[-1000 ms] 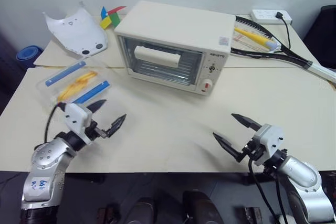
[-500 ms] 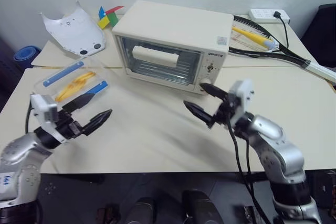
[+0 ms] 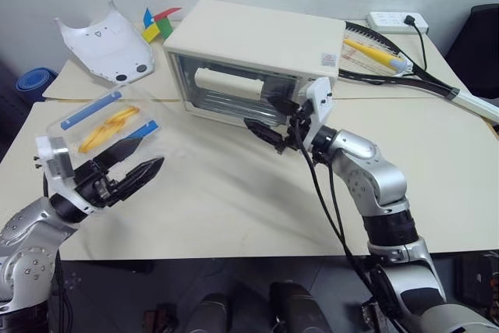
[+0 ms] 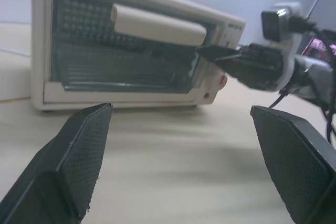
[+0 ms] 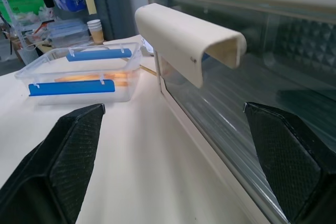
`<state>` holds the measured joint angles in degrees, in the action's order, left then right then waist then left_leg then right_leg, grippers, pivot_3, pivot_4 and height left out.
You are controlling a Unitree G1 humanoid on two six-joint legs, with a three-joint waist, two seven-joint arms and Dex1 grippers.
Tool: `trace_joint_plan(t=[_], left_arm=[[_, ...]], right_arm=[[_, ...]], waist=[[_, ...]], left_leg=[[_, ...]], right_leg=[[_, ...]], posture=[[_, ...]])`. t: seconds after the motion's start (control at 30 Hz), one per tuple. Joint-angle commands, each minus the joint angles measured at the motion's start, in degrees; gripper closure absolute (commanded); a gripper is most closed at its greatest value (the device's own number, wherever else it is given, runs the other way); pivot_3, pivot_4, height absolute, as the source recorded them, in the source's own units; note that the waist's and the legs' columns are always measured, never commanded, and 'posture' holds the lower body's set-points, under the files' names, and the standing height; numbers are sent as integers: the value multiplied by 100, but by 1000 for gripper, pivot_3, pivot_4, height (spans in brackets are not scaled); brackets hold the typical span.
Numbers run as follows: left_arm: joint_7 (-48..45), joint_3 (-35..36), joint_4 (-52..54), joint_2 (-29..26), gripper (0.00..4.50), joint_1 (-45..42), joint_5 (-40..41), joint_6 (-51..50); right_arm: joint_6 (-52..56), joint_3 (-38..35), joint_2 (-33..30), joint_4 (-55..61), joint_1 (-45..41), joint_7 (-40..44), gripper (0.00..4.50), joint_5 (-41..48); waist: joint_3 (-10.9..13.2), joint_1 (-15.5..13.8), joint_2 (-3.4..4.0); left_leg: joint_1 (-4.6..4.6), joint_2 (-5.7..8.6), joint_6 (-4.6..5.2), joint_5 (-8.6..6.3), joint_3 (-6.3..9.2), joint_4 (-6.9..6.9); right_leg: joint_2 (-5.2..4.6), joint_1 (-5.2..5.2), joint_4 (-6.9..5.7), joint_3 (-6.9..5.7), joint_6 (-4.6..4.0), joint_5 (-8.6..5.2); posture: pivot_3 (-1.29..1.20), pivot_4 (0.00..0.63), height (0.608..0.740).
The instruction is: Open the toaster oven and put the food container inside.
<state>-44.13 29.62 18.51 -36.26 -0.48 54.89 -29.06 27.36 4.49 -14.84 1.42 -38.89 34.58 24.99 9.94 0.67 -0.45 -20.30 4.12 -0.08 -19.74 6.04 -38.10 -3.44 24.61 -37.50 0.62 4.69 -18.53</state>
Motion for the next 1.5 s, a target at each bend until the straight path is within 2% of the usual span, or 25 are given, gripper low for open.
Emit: trace_joint_plan(t=[0.03, 0.27, 0.4, 0.53, 0.7, 0.9, 0.93, 1.1, 1.3, 1.5], left_arm=[[32, 167, 197, 22, 0, 121, 119, 17], [158, 303, 105, 91, 0, 48, 146, 121], [376, 526, -234, 47, 0, -355, 446, -43], [478, 415, -893, -216, 849, -1026, 195, -84], [296, -218, -1998, -468, 2423, -2151, -713, 297], [-277, -1128, -3898, -263, 4296, -4013, -1760, 1056], [-421, -1249, -4154, -212, 4463, -4225, -1886, 1155], [-781, -1598, -5139, -3, 4463, -4789, -2503, 1819], [-1511, -2025, -5334, 50, 4463, -4632, -2972, 2200], [-1691, -2340, -4929, 38, 4463, -4098, -3390, 2413]], right_arm=[[18, -88, 213, 176, -216, -50, 79, 138], [-265, 378, 74, 522, -234, 632, 79, -101], [-624, 815, -328, 883, 166, 1266, 79, -376], [-1062, 1127, -595, 971, 577, 1556, 0, -731], [-1246, 1166, -519, 877, 713, 1447, 0, -960], [-1520, 1301, -487, 871, 944, 1472, 0, -1252], [-1568, 1325, -531, 883, 1000, 1503, 0, -1315], [-1667, 1323, -686, 1044, 1324, 1487, 0, -1477], [-1838, 1089, -854, 1415, 1992, 1354, 0, -1461], [-2087, 263, -1471, 2195, 3625, 1298, 0, -1200]], waist=[[0, 17, 0], [1, 82, 1], [0, 92, 0], [0, 92, -1], [0, 87, -1], [-2, 86, -6], [-2, 92, -6], [-2, 123, -7], [-2, 85, -8], [-1, 13, -10]], left_leg=[[0, 0, 0, 0, 0, 0], [0, 0, -1, 0, 1, 1], [-1, -1, -2, 0, 3, 3], [-1, -1, -3, -1, 3, 4], [1, 2, -6, 1, 3, -3], [-8, 6, -8, 2, 16, -8], [-7, 8, -8, 2, 15, -8], [-7, 9, -7, 1, 2, -6], [-15, 8, -9, 3, -2, -15], [-15, 12, -4, 0, 0, -15]], right_leg=[[0, 1, -1, 0, 0, 0], [1, 1, -1, -1, 0, 0], [1, 1, 1, -5, 0, 0], [2, 2, 2, -5, 0, 0], [2, 2, -5, -5, 0, 0], [0, 4, -2, -22, 0, 0], [-2, 5, -4, -20, 0, 0], [-4, 16, -8, -22, 1, 0], [-6, 31, -25, -20, 1, 0], [-9, 23, -18, -18, 1, 0]], posture=[[0, 150, 740], [0, 150, 740], [0, 150, 740], [0, 150, 740], [0, 150, 740], [0, 150, 740], [0, 150, 740], [0, 150, 740], [0, 150, 740], [0, 150, 740]])
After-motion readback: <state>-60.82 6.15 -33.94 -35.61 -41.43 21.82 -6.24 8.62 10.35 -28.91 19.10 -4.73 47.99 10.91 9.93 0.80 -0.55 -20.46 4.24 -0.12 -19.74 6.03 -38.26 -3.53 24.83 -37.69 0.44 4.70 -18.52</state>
